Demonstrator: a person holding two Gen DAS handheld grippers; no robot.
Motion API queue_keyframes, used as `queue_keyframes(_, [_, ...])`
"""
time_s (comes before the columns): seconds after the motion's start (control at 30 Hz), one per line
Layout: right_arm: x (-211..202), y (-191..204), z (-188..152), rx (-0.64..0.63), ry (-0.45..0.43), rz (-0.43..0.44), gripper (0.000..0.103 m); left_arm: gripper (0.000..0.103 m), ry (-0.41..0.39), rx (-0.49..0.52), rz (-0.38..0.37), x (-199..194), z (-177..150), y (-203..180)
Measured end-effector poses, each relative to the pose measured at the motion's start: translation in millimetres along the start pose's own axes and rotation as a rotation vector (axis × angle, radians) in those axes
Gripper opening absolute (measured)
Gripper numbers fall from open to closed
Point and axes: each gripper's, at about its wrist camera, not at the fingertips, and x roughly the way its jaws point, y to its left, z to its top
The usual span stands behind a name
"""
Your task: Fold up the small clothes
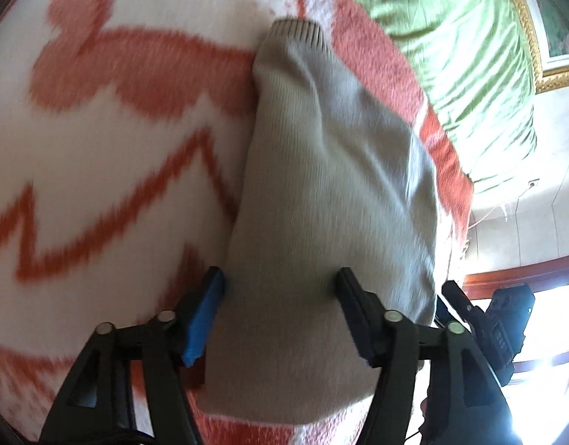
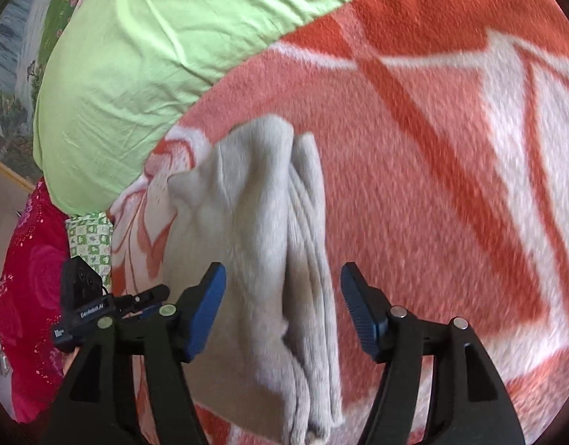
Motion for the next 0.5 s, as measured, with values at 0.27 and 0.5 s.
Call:
queue_keyframes(0.27, [23.8, -7.5, 3.4, -0.029, 0.048, 0.062, 0.066, 0.072, 0.029, -0.039, -0.006, 15.1, -9.6, -6.1])
queue_keyframes(0.5, [46.1, -19.5, 9.2, 0.007, 0.102, 0.123, 0.066, 0.082, 0.032, 0.016, 0.037, 41.3, 0.3, -32.7])
